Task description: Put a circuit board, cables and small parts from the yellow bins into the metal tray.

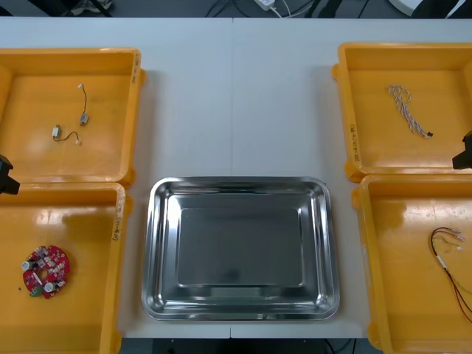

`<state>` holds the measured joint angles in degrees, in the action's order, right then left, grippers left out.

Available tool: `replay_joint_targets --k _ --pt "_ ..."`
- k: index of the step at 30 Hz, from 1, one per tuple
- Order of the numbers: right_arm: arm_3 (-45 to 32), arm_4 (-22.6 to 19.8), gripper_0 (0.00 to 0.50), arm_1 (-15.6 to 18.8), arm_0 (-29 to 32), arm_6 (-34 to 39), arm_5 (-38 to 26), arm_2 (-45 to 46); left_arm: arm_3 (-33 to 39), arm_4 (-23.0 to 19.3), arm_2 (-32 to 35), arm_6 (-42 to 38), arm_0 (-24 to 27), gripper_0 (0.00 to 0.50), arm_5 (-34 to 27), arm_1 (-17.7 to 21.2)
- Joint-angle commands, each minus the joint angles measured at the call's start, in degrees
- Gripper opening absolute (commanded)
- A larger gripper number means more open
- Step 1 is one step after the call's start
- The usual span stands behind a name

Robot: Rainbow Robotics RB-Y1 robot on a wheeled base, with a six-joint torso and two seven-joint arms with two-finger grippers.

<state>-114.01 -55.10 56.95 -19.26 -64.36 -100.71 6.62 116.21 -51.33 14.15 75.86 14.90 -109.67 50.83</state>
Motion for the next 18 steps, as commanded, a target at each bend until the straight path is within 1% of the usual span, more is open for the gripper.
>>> replay_joint_targets --k 1,4,5,7,10,11,13,17,18 --pt "-0.5 0.2 0.5 2.8 0.4 0.1 0.4 2.0 0.6 -0.4 1.9 4.3 -0.8 0.5 -0.3 2.8" --pt "-0.5 0.2 0.5 2.8 0.4 0.1 0.4 2.0 0.6 -0.4 1.9 4.3 -0.8 0.5 -0.3 2.8" --pt "-0.5 0.2 0.5 2.8 0.4 0.1 0.4 2.0 0.0 -0.5 1.4 4.2 -1.3 0.5 -0.3 1.5" --pt "-0.5 0.2 0.5 2.8 0.4 0.1 0.4 2.0 -0.2 -0.4 1.5 4.3 -1.2 0.5 -0.3 0.9" --pt "-0.5 0.2 0.5 2.8 0.4 0.1 0.4 2.0 -0.2 -0.5 1.9 4.4 -0.1 0.5 -0.3 0.9" --pt "-0.7 0.2 0.5 0.9 1.1 0.1 0.2 1.3 -0.2 -0.7 1.9 4.4 0.4 0.5 -0.3 1.0" --pt "-0.8 0.3 0.5 0.3 1.2 0.1 0.1 1.2 -0.2 -0.9 1.9 4.4 0.7 0.5 -0.3 1.0" --pt "-3.6 3.2 0.5 -0.2 1.2 0.1 -1.3 1.4 0.0 -1.6 1.9 5.2 0.7 0.5 -0.3 1.0" --pt "-3.9 3.2 0.5 -0.3 1.2 0.1 -1.9 1.4 0.2 -1.7 1.9 5.4 0.7 0.5 -0.3 1.0"
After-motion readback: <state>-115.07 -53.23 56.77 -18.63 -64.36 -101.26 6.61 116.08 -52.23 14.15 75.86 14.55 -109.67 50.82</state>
